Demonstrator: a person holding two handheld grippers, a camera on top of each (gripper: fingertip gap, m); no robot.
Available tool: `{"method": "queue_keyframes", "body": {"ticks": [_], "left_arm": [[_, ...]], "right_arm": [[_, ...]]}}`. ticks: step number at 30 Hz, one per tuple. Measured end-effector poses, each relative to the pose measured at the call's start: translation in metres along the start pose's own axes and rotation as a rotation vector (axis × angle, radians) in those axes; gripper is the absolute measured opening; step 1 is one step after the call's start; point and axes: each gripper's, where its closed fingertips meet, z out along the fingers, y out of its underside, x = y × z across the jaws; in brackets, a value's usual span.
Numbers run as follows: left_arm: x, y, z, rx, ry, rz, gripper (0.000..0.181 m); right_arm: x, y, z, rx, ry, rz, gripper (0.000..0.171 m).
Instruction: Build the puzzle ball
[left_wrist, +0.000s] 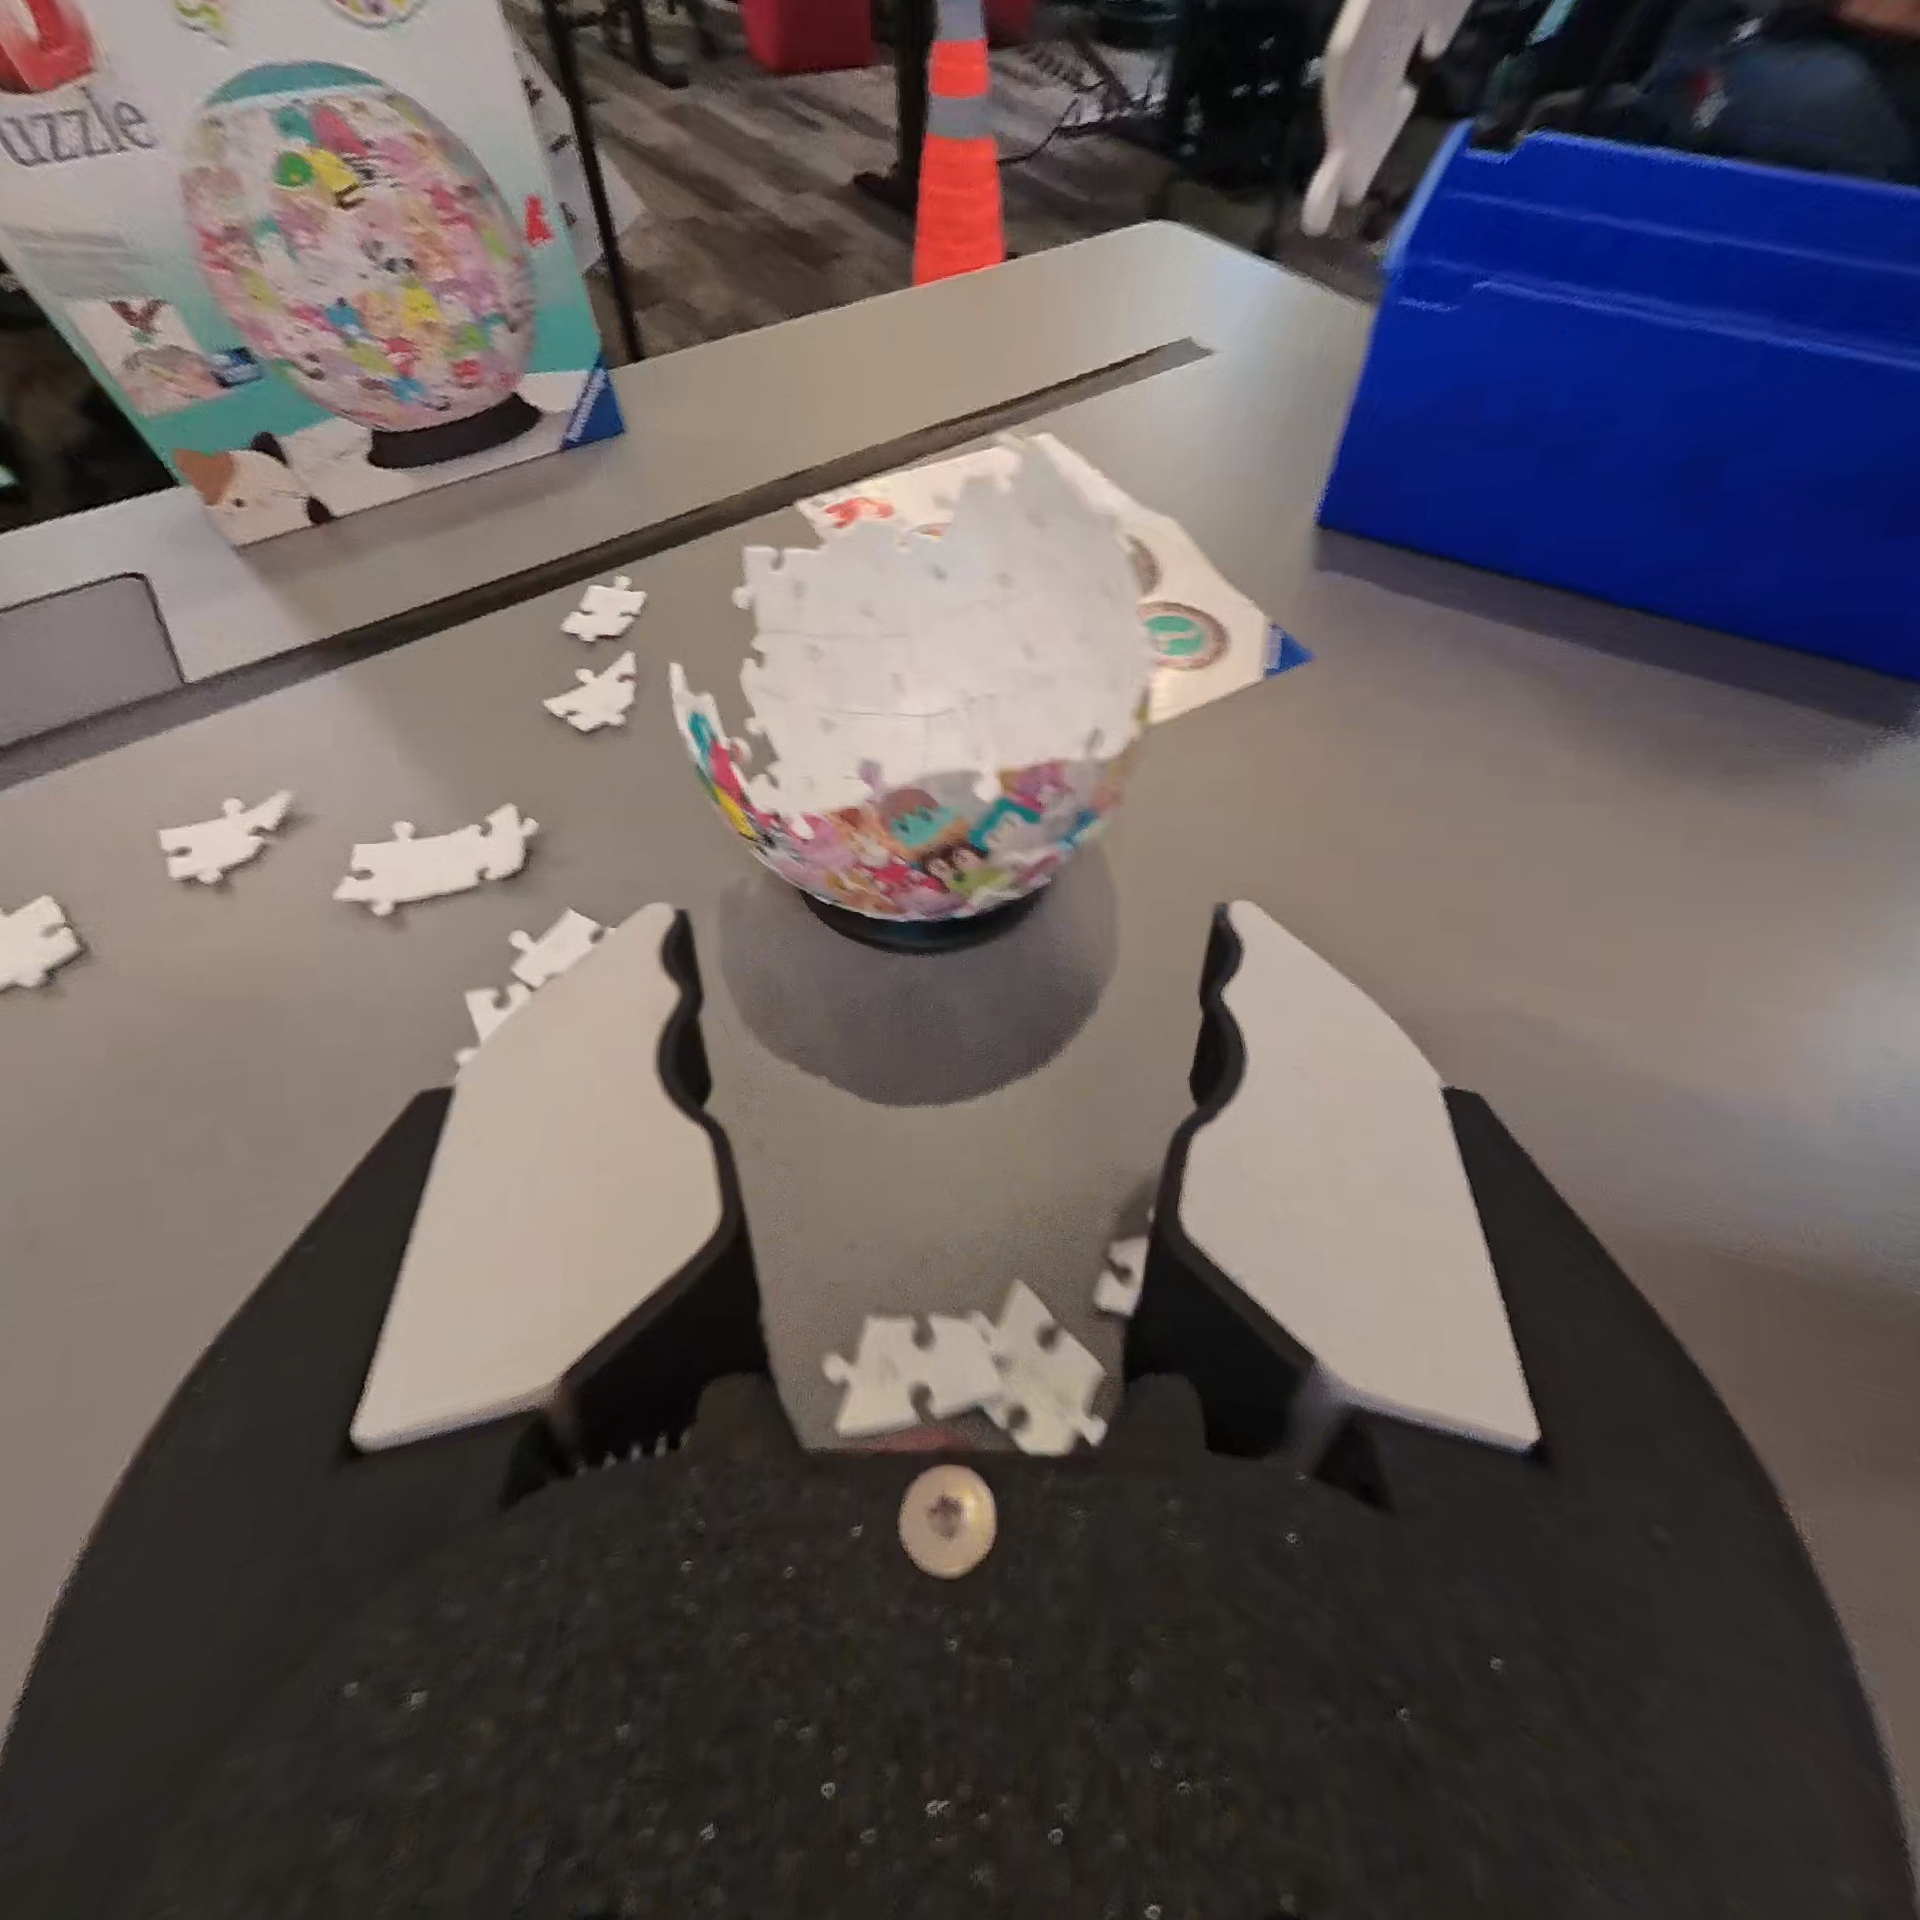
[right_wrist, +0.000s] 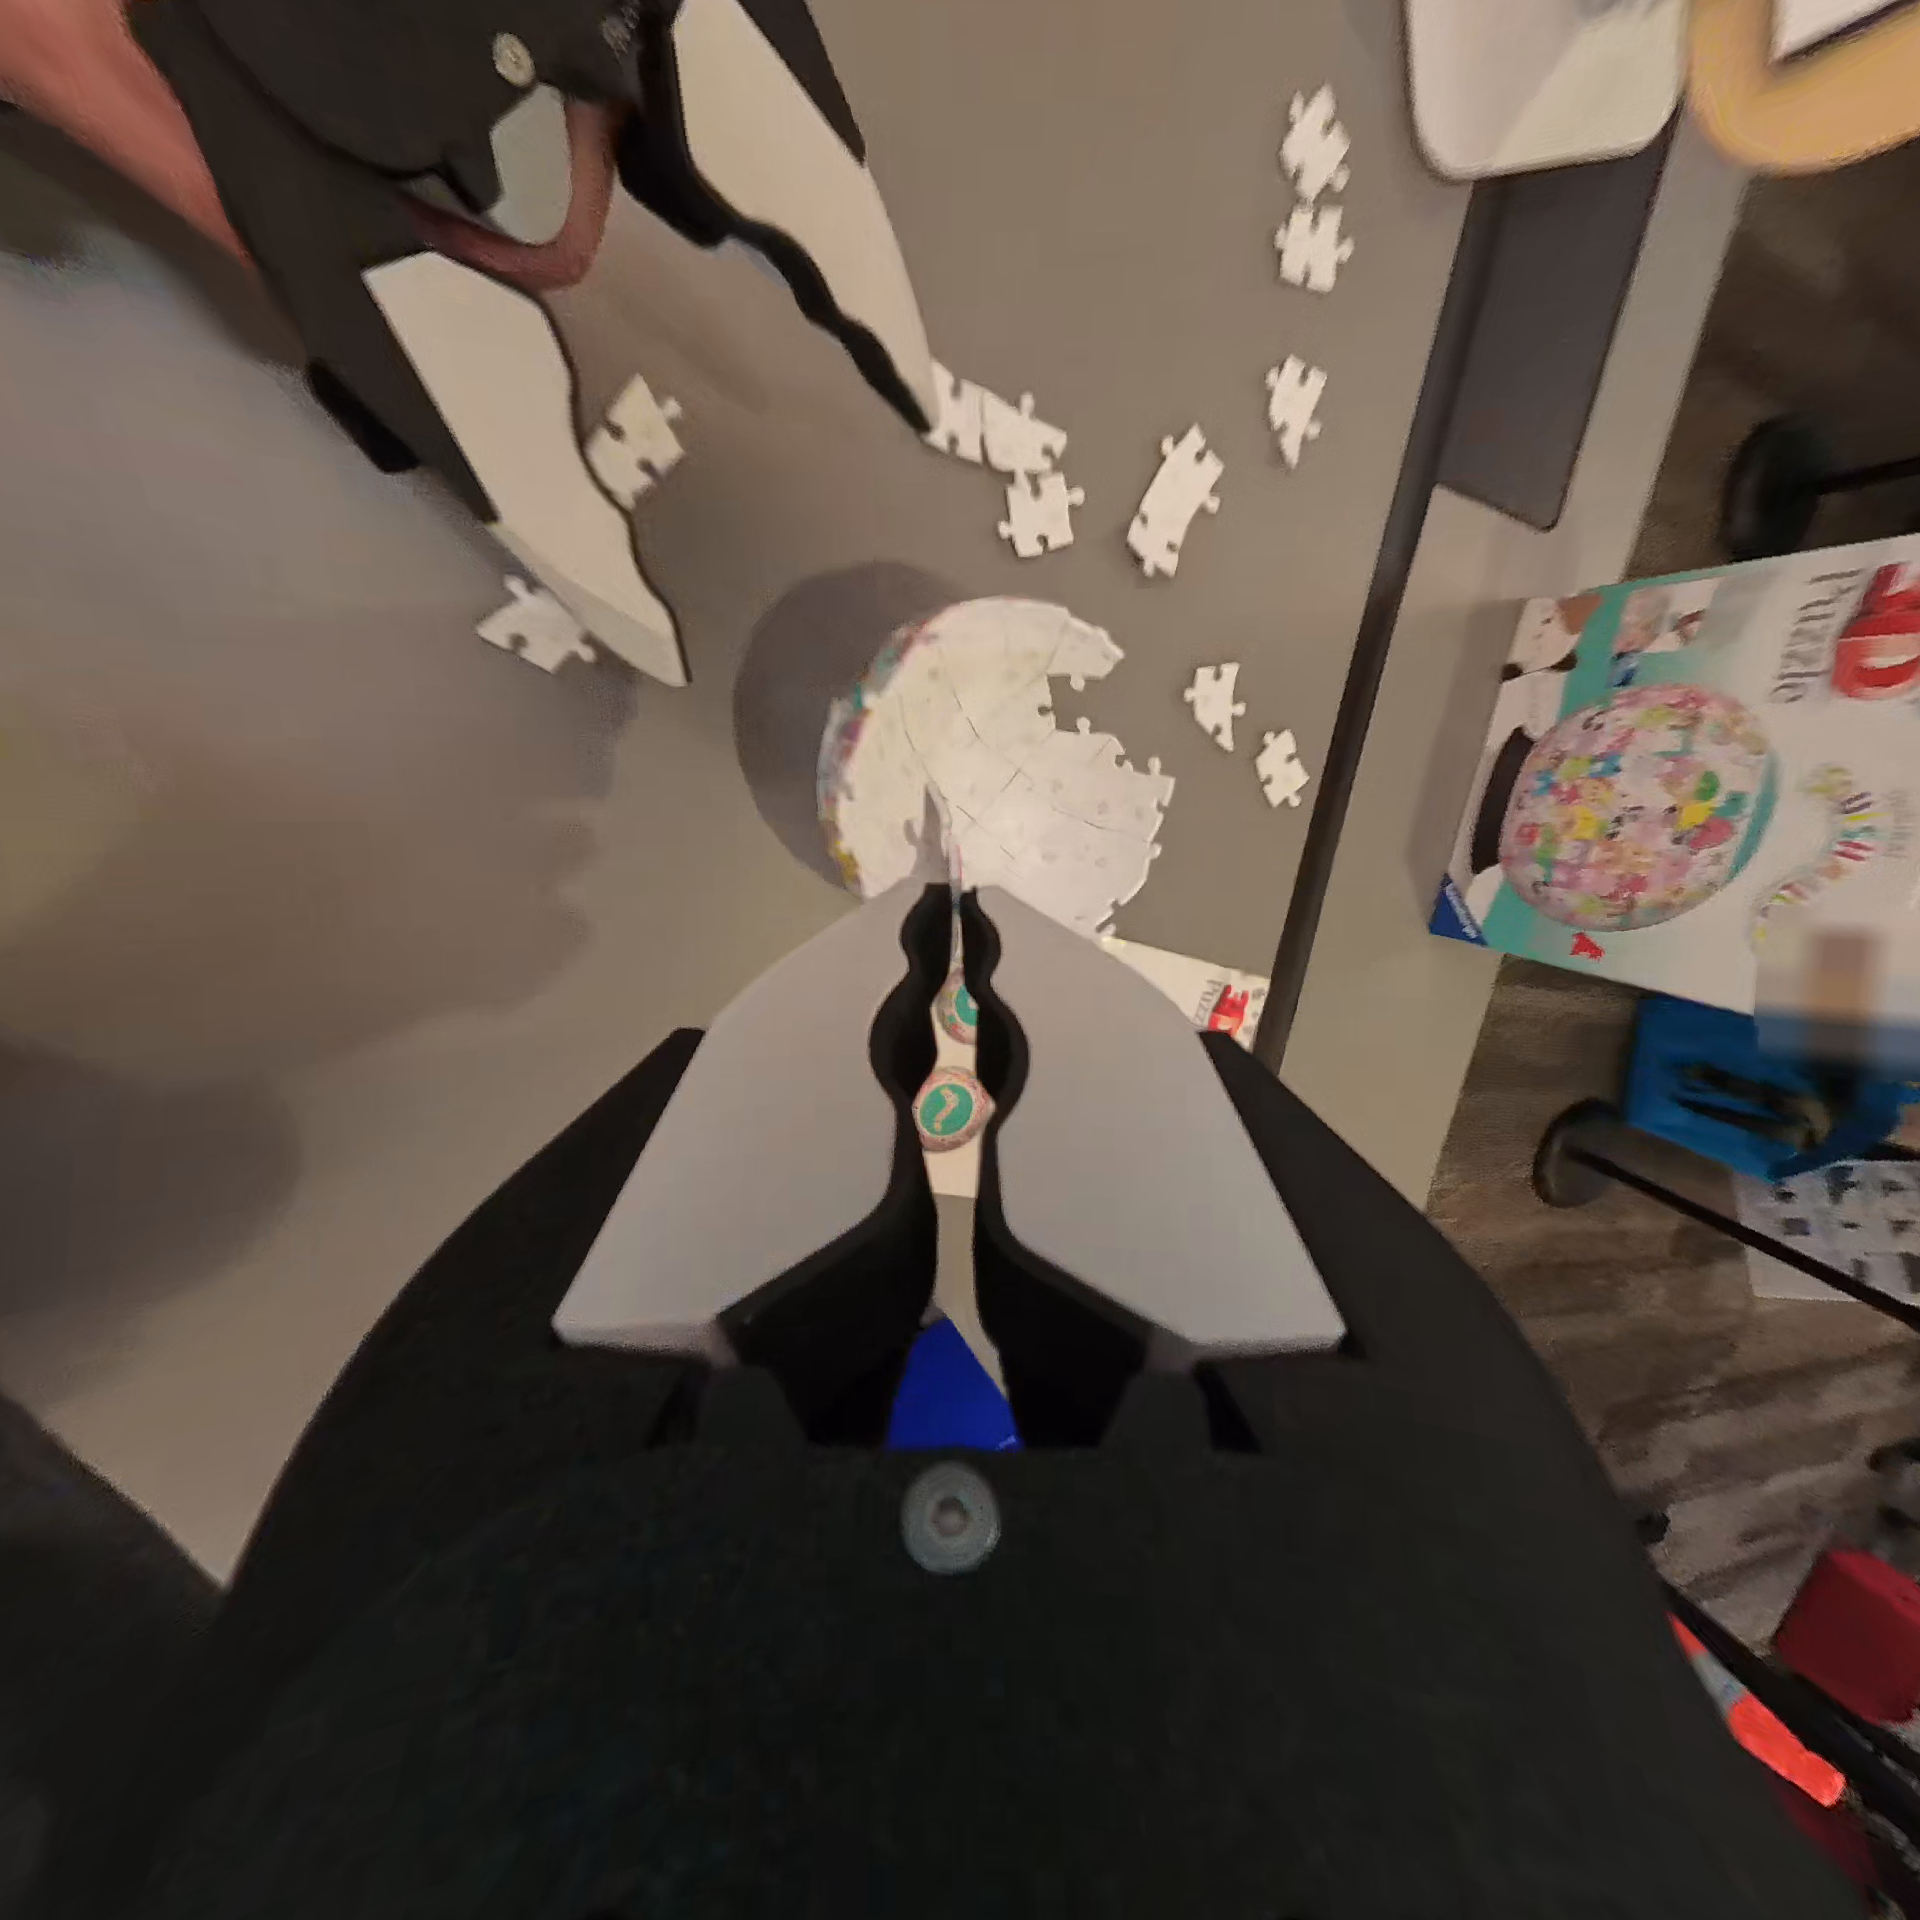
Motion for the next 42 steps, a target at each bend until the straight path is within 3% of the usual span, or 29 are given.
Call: {"method": "queue_keyframes", "body": {"ticks": [3, 10, 25, 31, 37, 42], "left_arm": [[-0.013, -0.001, 0.024, -0.019, 0.004, 0.013, 0.1], [-0.006, 0.002, 0.044, 0.042, 0.246, -0.07, 0.1], [-0.031, 0.014, 0.069, -0.018, 0.4, -0.093, 0.105], [-0.037, 0.014, 0.072, -0.035, 0.431, -0.041, 0.106], [-0.037, 0.012, 0.061, -0.021, 0.526, -0.024, 0.098], [-0.057, -0.016, 0.05, 0.072, 0.646, -0.128, 0.06]], "right_arm": [[0.03, 0.015, 0.034, -0.086, -0.067, 0.009, 0.002], [0.06, 0.026, 0.101, -0.204, -0.217, -0.077, 0.002], [0.054, 0.018, 0.145, -0.177, -0.273, -0.265, 0.002], [0.064, 0.027, 0.157, -0.222, -0.28, -0.228, 0.002], [0.063, 0.032, 0.167, -0.3, -0.298, -0.211, 0.002], [0.058, 0.023, 0.171, -0.253, -0.314, -0.237, 0.002]]}}
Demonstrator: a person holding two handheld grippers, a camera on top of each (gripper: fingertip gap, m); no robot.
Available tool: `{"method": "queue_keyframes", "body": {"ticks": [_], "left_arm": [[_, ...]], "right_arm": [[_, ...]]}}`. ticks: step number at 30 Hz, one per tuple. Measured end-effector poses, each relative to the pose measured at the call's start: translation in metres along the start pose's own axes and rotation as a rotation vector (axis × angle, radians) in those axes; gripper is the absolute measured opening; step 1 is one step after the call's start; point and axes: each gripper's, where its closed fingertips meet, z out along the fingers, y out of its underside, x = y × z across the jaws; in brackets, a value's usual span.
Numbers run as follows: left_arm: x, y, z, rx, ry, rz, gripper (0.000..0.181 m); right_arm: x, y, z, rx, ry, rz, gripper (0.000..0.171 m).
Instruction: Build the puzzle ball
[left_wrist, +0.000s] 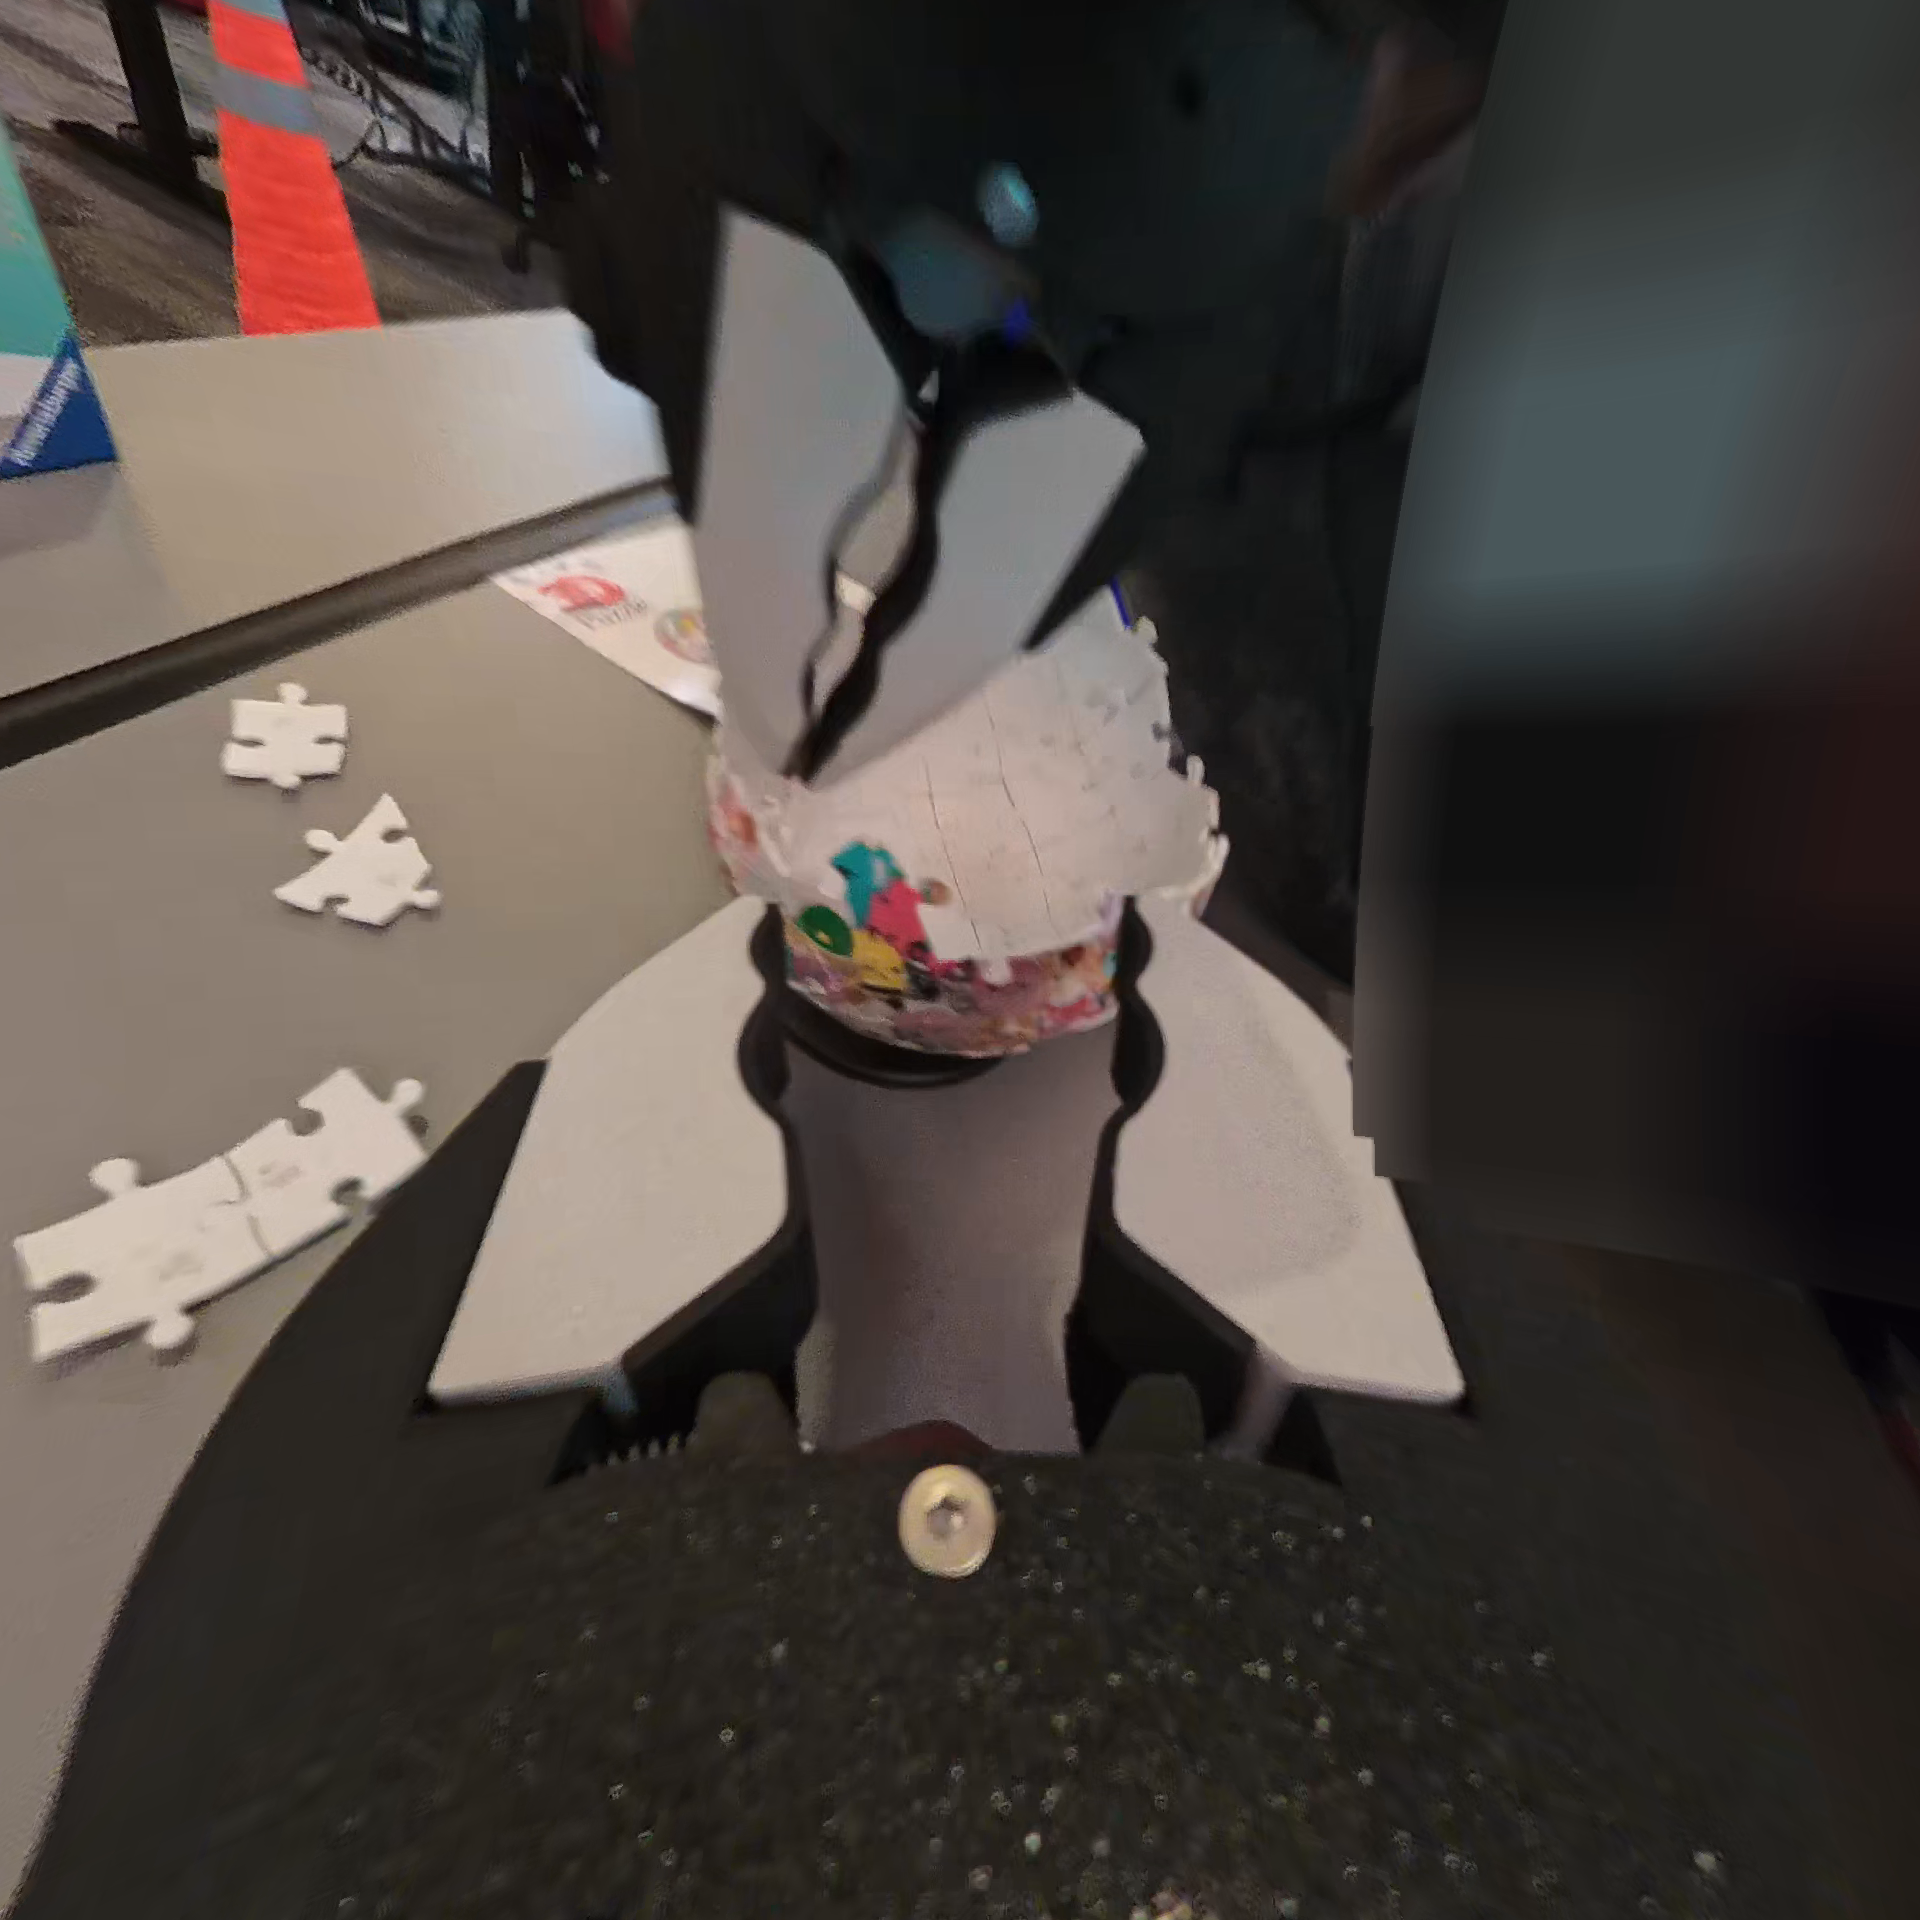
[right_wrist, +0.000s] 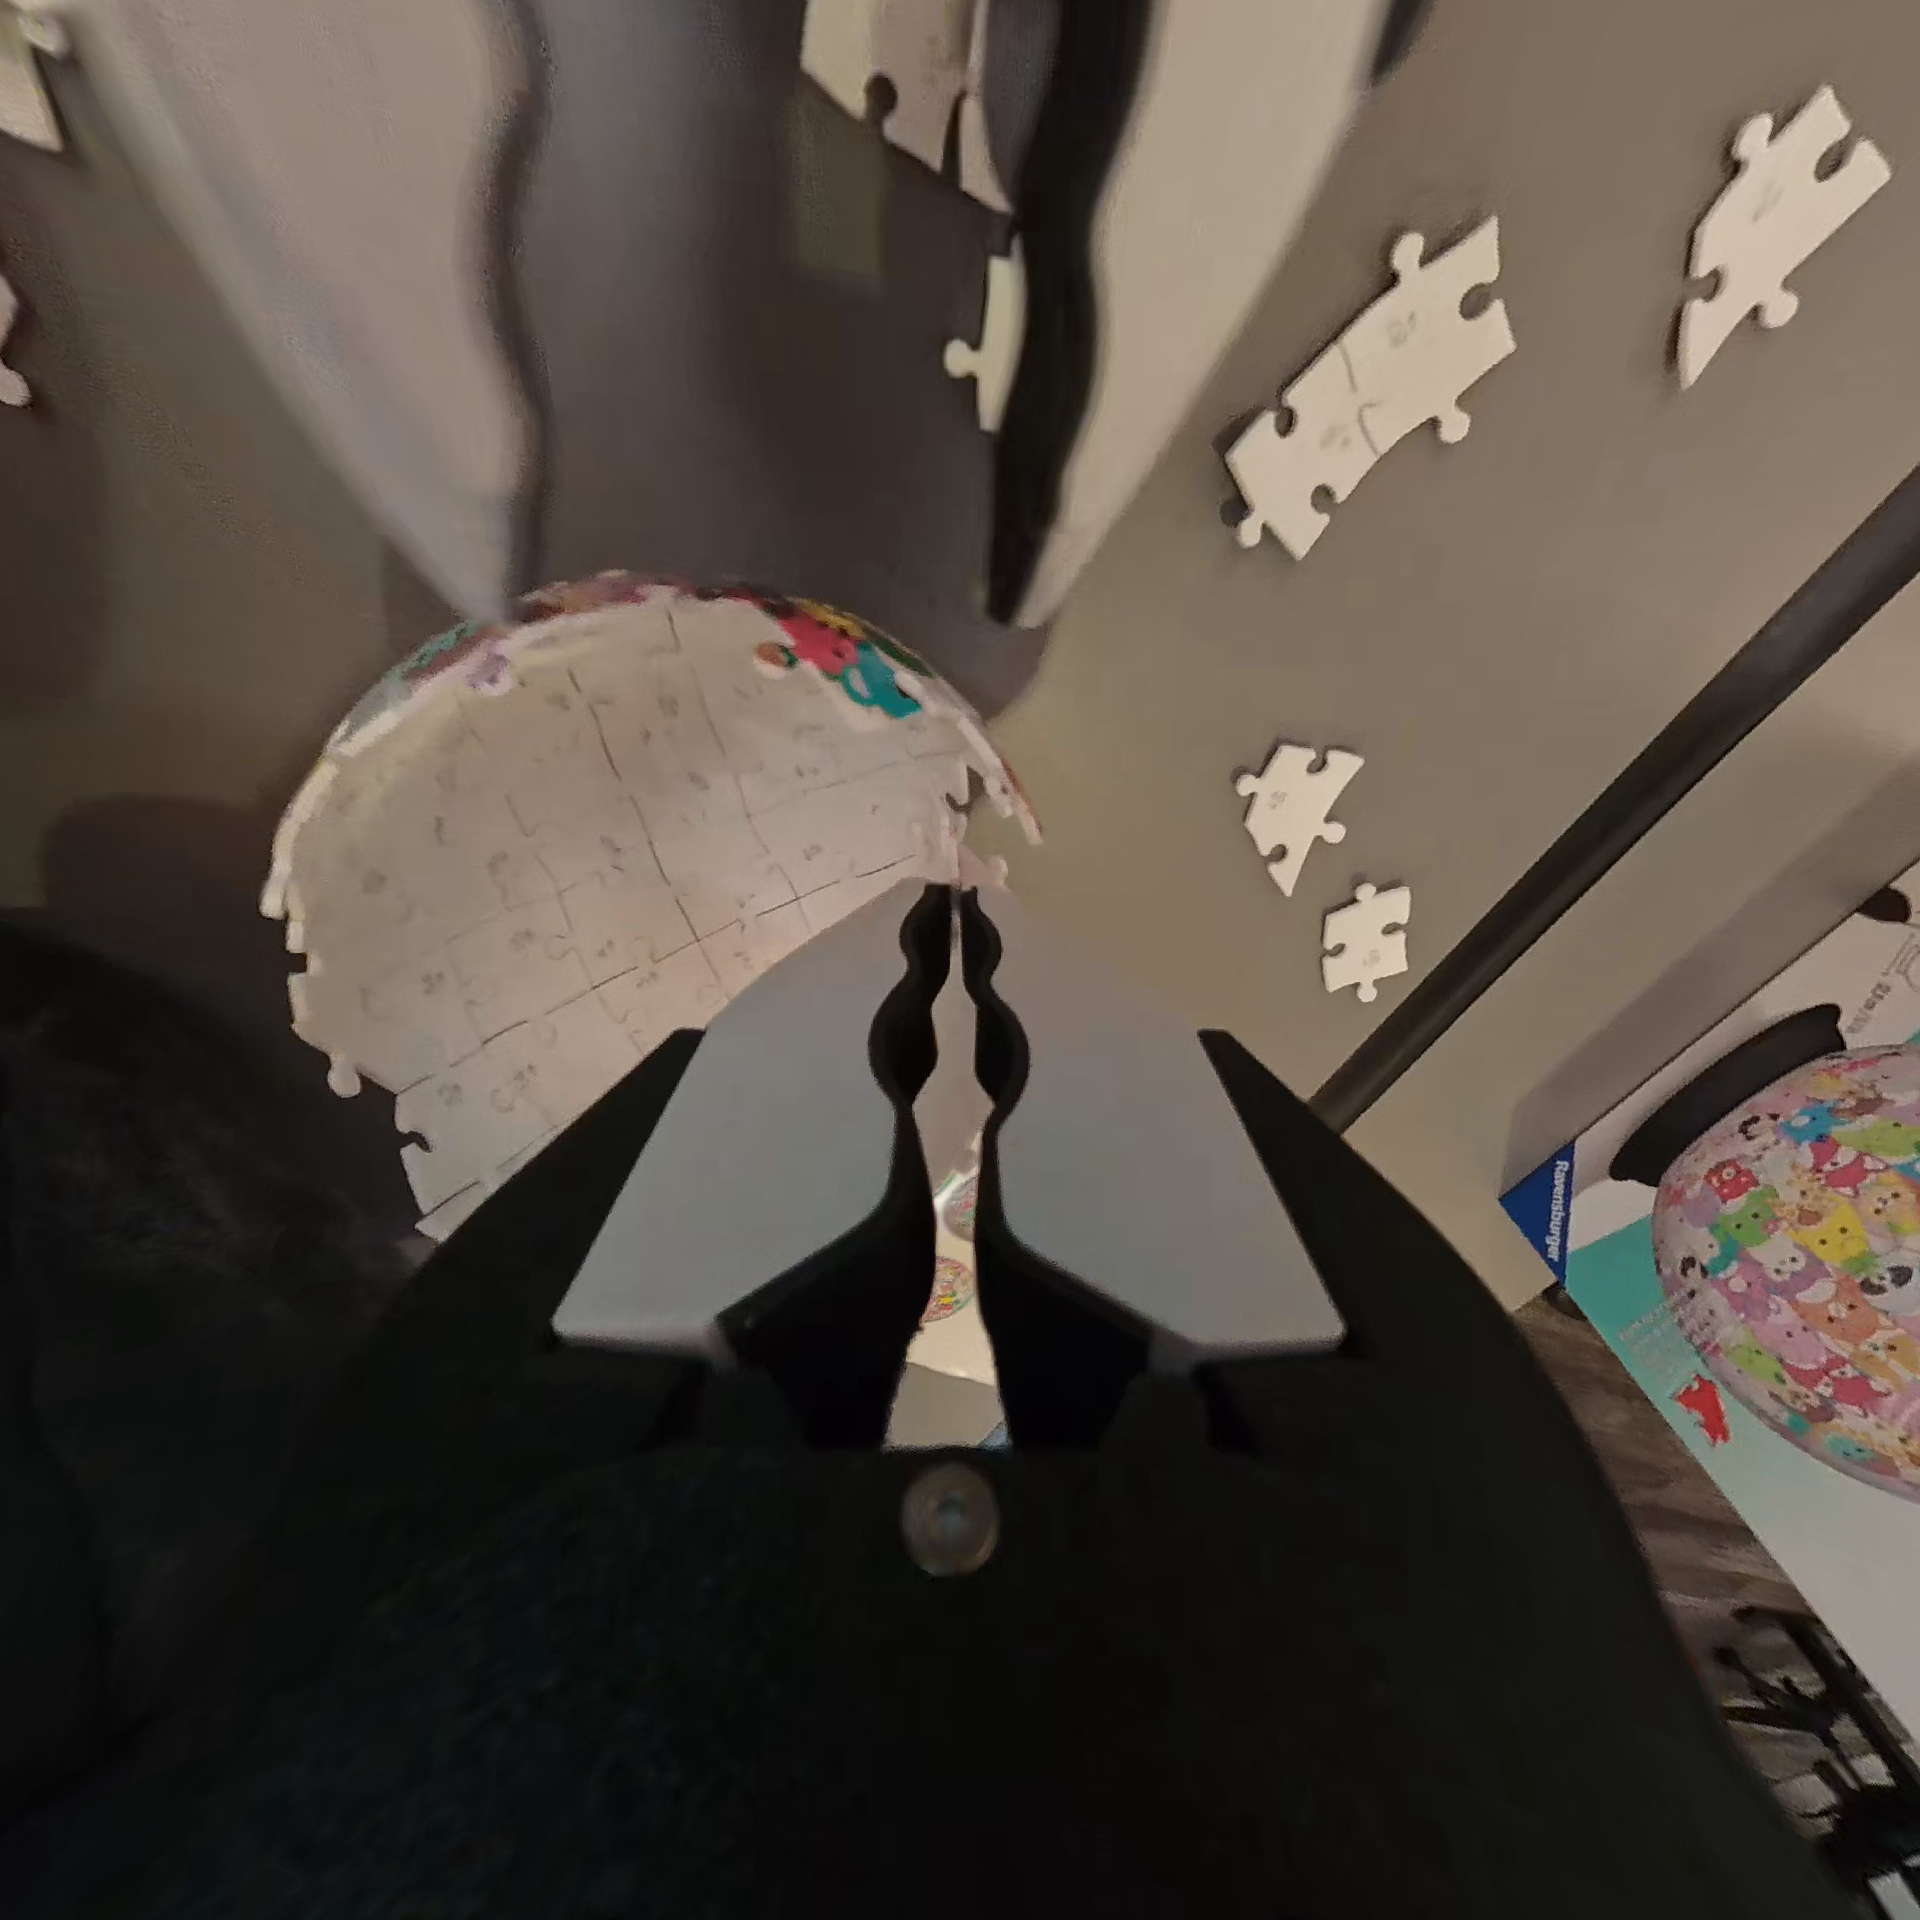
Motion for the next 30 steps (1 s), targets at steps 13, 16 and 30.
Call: {"method": "queue_keyframes", "body": {"ticks": [13, 16, 30], "left_arm": [[-0.081, 0.019, 0.037, -0.325, -0.239, -0.053, 0.0], [-0.083, 0.024, 0.051, -0.386, -0.242, -0.022, 0.0], [-0.083, 0.043, 0.062, -0.426, -0.21, -0.075, 0.0]], "right_arm": [[0.008, 0.0, 0.012, -0.01, 0.018, -0.034, 0.002], [0.009, -0.001, 0.014, -0.003, 0.012, -0.046, 0.002], [0.013, 0.003, 0.016, 0.048, -0.017, -0.032, 0.002]]}}
